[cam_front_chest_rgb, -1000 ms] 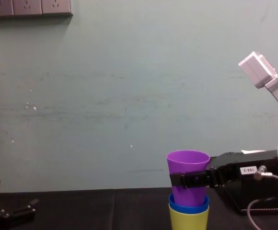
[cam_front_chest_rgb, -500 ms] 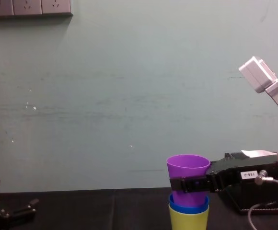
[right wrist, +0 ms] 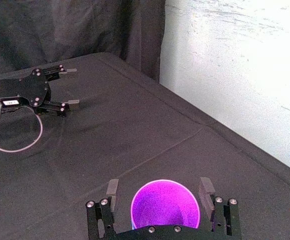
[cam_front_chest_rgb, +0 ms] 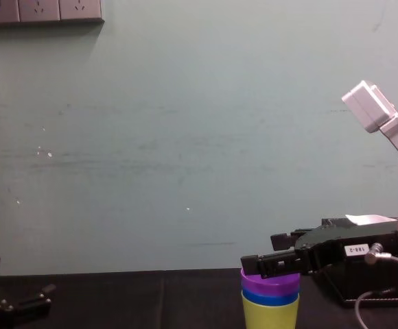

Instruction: Stack the three plastic cups sequentially using one hand.

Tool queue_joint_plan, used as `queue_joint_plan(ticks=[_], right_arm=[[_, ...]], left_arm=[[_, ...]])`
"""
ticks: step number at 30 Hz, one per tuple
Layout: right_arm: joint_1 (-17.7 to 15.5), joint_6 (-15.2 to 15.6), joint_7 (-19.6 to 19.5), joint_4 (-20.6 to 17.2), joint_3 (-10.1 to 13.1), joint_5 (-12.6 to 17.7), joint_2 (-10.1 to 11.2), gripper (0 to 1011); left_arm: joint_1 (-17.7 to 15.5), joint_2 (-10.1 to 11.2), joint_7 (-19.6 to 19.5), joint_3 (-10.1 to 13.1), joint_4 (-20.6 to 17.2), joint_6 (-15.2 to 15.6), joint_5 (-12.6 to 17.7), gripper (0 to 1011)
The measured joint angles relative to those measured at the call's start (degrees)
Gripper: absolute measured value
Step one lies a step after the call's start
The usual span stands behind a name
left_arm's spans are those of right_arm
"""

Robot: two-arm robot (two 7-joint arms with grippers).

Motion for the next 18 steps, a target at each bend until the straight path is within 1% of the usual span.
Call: queue_joint_plan(ticks=[2,14,18], right_arm=[[0.00,0.00,0.00,-0.01,0.00,0.00,0.00,1004],[0.00,0.00,-0.01,-0.05,0.00,0.00,0.00,1004],[-1.03,-0.30,-1.27,-2.27,0.20,-0.47,0.65,1004]], left_arm=[[0.00,0.00,0.00,0.00,0.00,0.00,0.00,1011],[0.00,0.00,0.00,0.00,0.00,0.00,0.00,1011],[0.00,0.00,0.00,0.00,0.00,0.00,0.00,1012]])
